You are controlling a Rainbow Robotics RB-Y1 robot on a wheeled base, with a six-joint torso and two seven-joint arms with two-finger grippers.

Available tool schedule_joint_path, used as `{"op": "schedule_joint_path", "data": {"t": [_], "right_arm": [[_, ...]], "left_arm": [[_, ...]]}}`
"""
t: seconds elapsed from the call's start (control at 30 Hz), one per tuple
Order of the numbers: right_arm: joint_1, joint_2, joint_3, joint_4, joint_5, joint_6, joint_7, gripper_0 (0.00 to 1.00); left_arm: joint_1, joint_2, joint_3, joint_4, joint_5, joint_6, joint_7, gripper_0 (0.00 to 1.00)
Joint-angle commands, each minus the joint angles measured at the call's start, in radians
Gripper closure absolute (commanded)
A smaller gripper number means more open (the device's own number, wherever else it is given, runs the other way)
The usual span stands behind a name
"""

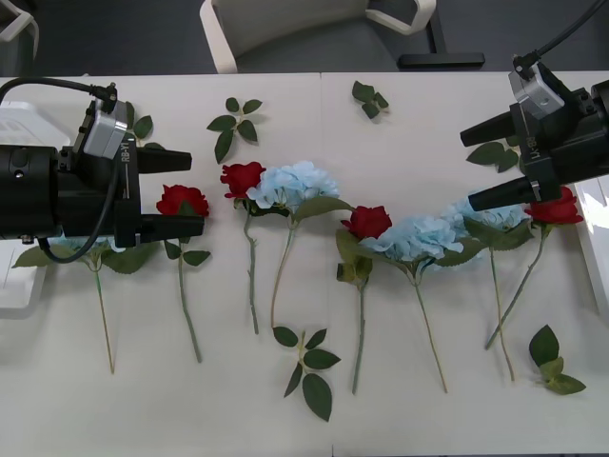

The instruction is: Place the red flowers into the right box and the blue flowers into the left box. If a person shows an open palm, hand one flower to the person first, then continue sorting.

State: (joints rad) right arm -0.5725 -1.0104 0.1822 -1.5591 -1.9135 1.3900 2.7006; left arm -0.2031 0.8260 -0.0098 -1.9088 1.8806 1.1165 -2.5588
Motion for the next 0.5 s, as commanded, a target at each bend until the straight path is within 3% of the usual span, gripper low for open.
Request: {"op": "schedule_joint_path", "data": {"t": [0.03, 0.23, 0.5], "right_arm": [[0.076, 0.015, 0.033, 0.008, 0.013, -0.002, 0.005, 0.0], [0.105, 0.076, -0.015, 0.037, 0.053, -0.012, 0.005, 0.0], [0.095, 0.064, -0.05, 0.033, 0.215, 0.061, -0.068, 0.0]], "left_arm": [[0.007, -0.031, -0.006, -0.019, 0.0, 0.005, -0.02, 0.0], [0.007, 0.058, 0.031, -0.044, 0.045, 0.031, -0.004, 0.0], [0.071, 0.206, 0.238, -0.059, 0.12, 0.209, 0.249, 0.0]]}}
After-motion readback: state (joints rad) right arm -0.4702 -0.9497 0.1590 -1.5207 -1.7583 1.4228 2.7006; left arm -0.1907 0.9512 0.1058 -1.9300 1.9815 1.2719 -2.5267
